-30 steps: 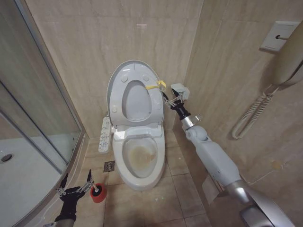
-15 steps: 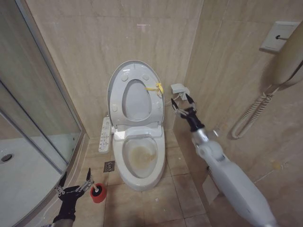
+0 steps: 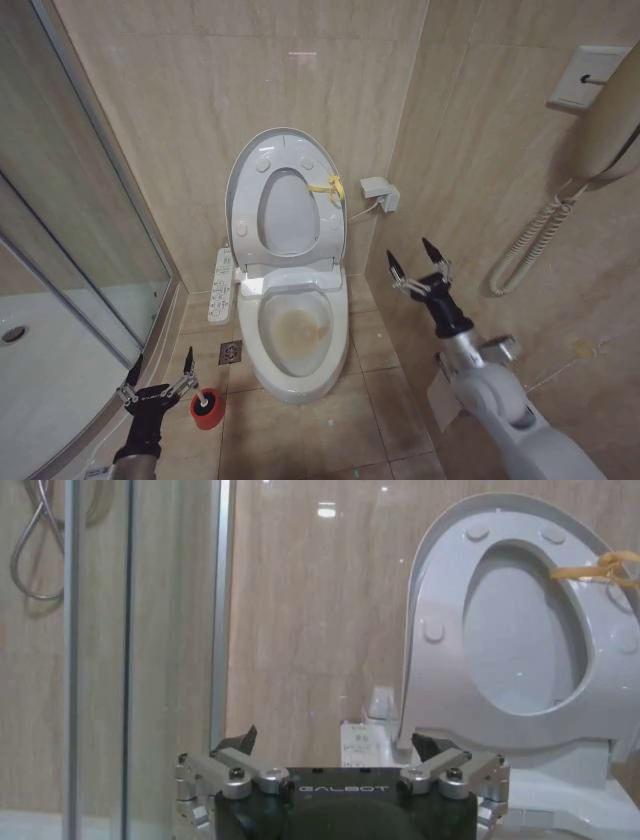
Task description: Open the toilet lid, clean the toilet bowl with a toilet brush, close the toilet lid, and flush.
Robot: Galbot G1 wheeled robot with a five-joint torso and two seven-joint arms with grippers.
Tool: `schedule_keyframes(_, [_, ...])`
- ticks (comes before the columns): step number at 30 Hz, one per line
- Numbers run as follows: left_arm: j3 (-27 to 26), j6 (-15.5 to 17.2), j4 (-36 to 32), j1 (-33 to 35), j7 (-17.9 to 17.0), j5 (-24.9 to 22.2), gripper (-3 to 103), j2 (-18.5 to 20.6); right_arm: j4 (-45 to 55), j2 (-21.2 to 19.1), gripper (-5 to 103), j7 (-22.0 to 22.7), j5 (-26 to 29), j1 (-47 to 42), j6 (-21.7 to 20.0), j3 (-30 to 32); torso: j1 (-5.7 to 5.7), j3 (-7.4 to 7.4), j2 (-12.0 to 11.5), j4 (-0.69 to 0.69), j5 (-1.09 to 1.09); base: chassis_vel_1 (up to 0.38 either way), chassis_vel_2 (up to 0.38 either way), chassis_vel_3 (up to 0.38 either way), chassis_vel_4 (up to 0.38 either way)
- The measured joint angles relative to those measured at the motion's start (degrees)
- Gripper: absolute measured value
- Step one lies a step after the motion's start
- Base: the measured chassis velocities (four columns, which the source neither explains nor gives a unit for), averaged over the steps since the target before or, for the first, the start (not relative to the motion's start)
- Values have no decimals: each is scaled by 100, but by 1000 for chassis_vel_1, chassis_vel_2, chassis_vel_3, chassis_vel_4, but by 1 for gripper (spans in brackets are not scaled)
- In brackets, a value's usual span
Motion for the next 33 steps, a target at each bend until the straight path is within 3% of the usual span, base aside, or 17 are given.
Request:
schedule_keyframes(9, [2, 70, -69, -267, 0, -286, 100, 163, -73, 612, 100, 286, -496, -1357, 229, 375, 0, 0, 0, -2, 0, 0, 0, 0, 0])
schedule_keyframes(19, [-11, 40, 179, -410, 25, -239, 100, 223, -326, 1444, 100, 324, -1027, -1648, 484, 624, 1, 0, -1, -1, -2, 0, 0, 0, 0])
schedule_keyframes(23, [-167, -57, 268, -318, 165, 73, 100, 288, -398, 1645, 100, 374, -1096, -1489, 509, 675, 1, 0, -1, 0, -1, 0, 0, 0, 0])
schedule_keyframes(25, [-377, -561, 519, -250, 572, 415, 100, 331, -439, 1823, 100, 514, -1095, -1346, 509, 683, 1, 1, -1, 0, -2, 0, 0, 0, 0])
schedule_keyframes(27, [-435, -723, 612, -252, 724, 427, 100, 342, -445, 1851, 100, 535, -1095, -1315, 507, 676, 1, 1, -1, 1, -2, 0, 0, 0, 0])
schedule_keyframes(29, [-593, -1236, 1140, -320, 1396, 168, 100, 408, -538, 1958, 100, 552, -1203, -1176, 506, 614, 1, 0, 0, 0, -2, 0, 0, 0, 0])
schedule_keyframes(30, [-593, -1236, 1140, -320, 1396, 168, 100, 408, -538, 1958, 100, 552, -1203, -1176, 506, 614, 1, 0, 0, 0, -2, 0, 0, 0, 0])
schedule_keyframes(32, [-647, -1466, 1595, -438, 1838, -192, 100, 450, -650, 1996, 100, 542, -1348, -1081, 523, 549, 1, 1, -1, 1, -3, 0, 0, 0, 0])
schedule_keyframes(33, [-668, -1608, 2046, -611, 2221, -534, 100, 488, -723, 2042, 100, 535, -1416, -1014, 532, 471, 1, 1, -1, 1, -3, 0, 0, 0, 0])
